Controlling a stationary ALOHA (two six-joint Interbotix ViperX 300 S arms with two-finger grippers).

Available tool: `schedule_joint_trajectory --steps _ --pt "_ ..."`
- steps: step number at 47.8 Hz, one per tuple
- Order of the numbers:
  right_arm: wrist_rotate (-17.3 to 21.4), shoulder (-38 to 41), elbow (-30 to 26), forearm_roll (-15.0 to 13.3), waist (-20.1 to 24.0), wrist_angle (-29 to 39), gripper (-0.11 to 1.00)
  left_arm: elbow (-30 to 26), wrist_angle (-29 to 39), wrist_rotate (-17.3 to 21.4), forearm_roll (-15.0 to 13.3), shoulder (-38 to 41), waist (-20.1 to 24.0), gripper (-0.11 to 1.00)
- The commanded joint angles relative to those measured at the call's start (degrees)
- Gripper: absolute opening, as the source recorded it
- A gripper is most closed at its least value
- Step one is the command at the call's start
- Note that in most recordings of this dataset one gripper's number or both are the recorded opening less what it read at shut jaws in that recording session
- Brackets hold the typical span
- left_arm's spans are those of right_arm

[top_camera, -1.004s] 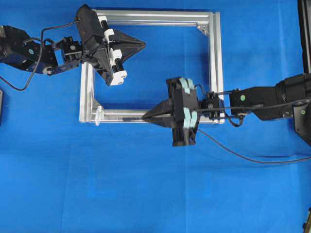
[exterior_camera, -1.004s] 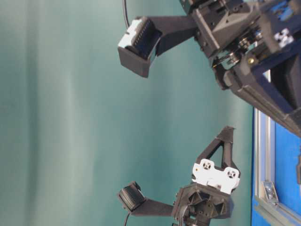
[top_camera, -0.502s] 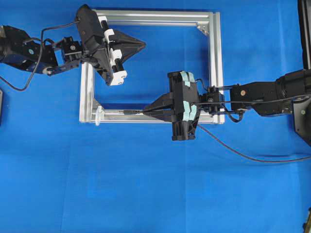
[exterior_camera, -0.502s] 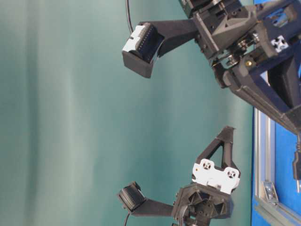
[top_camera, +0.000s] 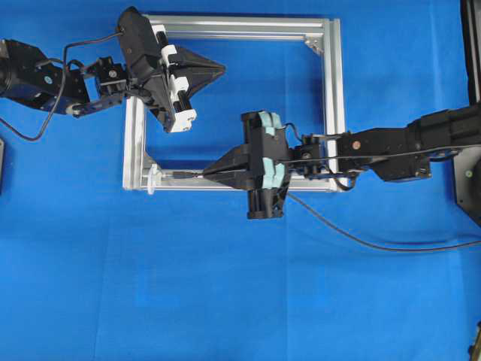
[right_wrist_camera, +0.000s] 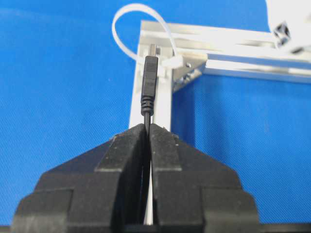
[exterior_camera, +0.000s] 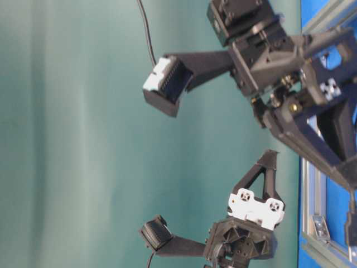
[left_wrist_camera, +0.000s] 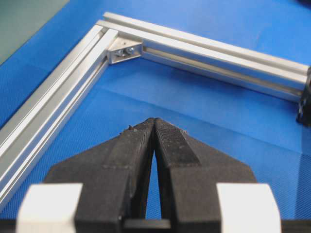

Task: Insert the wire through the string loop located on the left side.
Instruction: 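Carry the cable with the right gripper toward the white zip-tie loop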

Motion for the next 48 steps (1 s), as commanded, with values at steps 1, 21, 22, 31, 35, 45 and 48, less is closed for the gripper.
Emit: schedule_joint_trajectory --steps 1,21,22,31,35,45,48 --pt "0.09 -0.44 -2.2 0.0 0.35 0.26 -0.1 -0.53 -0.26 0.0 0.18 -1.67 0.0 0.0" --pt "0.09 0.88 -3.69 -0.09 0.97 1.14 -0.1 -0.62 -0.26 0.09 0.09 -1.67 -0.09 0.0" --pt "0.09 0.88 -3.69 -0.09 0.88 1.23 -0.1 -0.62 -0.26 0.09 0.18 -1.67 -0.09 0.0" --pt "0.09 0.88 -3.69 -0.09 0.88 1.14 -0.1 -0.62 -0.26 0.0 0.18 -1.67 0.0 0.0" --pt "0.09 0.88 -3.69 -0.09 0.88 1.23 -0.1 -0.53 -0.26 -0.09 0.18 -1.67 -0.09 0.0" --pt "0.18 0.88 -3.69 0.0 0.88 1.14 -0.1 -0.53 -0.26 -0.09 0.18 -1.67 -0.09 0.0" --pt "0.09 0.88 -3.69 0.0 0.88 1.14 -0.1 -0.53 -0.26 -0.09 0.18 -1.67 -0.09 0.0"
